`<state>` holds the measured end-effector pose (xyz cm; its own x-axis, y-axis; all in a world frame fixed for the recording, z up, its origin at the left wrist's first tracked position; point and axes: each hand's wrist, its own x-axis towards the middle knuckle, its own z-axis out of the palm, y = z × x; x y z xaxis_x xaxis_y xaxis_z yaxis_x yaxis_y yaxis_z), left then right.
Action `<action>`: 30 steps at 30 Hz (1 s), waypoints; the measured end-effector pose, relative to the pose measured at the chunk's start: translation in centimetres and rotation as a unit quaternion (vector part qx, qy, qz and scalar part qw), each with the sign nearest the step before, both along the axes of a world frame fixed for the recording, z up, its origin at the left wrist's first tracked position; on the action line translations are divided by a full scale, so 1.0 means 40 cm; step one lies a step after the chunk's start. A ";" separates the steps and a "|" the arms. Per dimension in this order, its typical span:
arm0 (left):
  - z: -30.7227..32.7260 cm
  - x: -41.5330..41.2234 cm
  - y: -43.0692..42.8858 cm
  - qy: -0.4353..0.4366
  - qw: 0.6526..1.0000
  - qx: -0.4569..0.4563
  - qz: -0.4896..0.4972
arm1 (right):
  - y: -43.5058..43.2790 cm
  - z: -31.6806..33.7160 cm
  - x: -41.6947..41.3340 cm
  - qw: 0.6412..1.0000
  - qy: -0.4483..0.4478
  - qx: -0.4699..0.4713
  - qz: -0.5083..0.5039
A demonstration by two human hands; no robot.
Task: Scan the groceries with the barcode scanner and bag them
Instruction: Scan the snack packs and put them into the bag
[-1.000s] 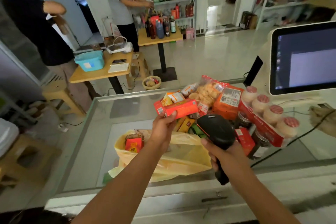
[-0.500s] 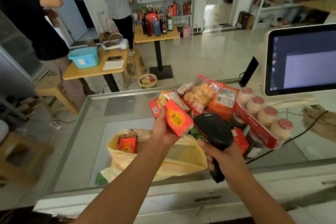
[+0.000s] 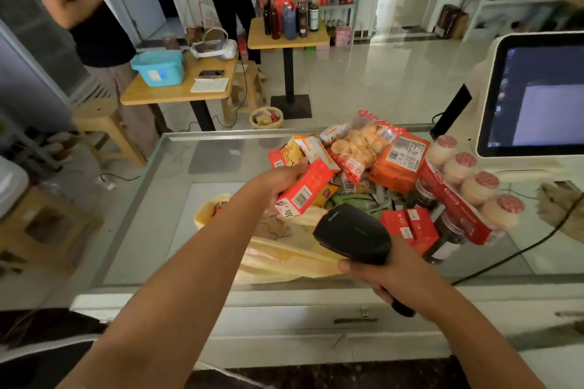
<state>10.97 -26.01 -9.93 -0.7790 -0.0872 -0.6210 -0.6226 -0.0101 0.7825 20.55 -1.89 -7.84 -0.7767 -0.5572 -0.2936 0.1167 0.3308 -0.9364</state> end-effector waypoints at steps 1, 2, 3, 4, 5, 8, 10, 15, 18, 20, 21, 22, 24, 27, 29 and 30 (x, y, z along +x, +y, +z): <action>0.022 0.000 -0.007 -0.011 0.999 -0.044 -0.026 | -0.007 0.007 0.003 1.000 0.001 0.009 -0.002; 0.037 -0.002 -0.013 -0.015 0.995 -0.086 -0.045 | -0.011 0.005 0.002 1.000 0.003 0.015 0.002; 0.049 -0.005 -0.016 -0.018 0.990 -0.124 -0.059 | -0.017 0.010 0.005 1.000 0.003 0.024 -0.001; 0.054 -0.007 -0.017 -0.021 0.986 -0.151 -0.070 | -0.023 0.008 0.006 1.000 0.004 0.026 -0.001; 0.053 -0.009 -0.017 -0.022 0.983 -0.165 -0.078 | -0.030 0.012 0.009 1.000 0.007 0.031 -0.003; 0.040 -0.013 -0.021 -0.024 0.982 -0.167 -0.079 | -0.040 0.012 0.009 0.999 0.021 0.030 0.005; 0.028 -0.016 -0.026 -0.017 0.984 -0.161 -0.077 | -0.043 0.012 0.008 0.999 0.022 0.030 0.005; 0.013 -0.024 -0.038 -0.016 0.986 -0.146 -0.080 | -0.042 0.018 0.008 0.999 -0.007 0.022 -0.022; 0.007 -0.029 -0.041 -0.017 0.985 -0.147 -0.083 | -0.039 0.018 0.005 0.999 -0.013 0.014 -0.026; 0.000 -0.032 -0.041 -0.016 0.987 -0.143 -0.075 | -0.037 0.020 0.005 0.999 -0.023 -0.002 -0.023; -0.003 -0.033 -0.040 -0.013 0.988 -0.136 -0.069 | -0.035 0.021 0.006 0.999 -0.026 -0.009 -0.020; -0.008 -0.036 -0.039 -0.010 0.990 -0.126 -0.063 | -0.033 0.022 0.006 0.999 -0.027 -0.014 -0.017; -0.014 -0.037 -0.035 -0.003 0.992 -0.113 -0.051 | -0.029 0.022 0.005 0.999 -0.028 -0.016 -0.009; -0.022 -0.035 -0.035 0.003 0.995 -0.093 -0.040 | -0.023 0.018 0.004 0.999 -0.036 -0.015 -0.006; -0.020 -0.028 -0.038 0.000 0.996 -0.083 -0.040 | -0.022 0.015 0.004 0.999 -0.031 -0.007 -0.014; -0.020 -0.024 -0.041 0.004 0.997 -0.072 -0.036 | -0.023 0.013 0.002 1.000 -0.023 -0.001 -0.022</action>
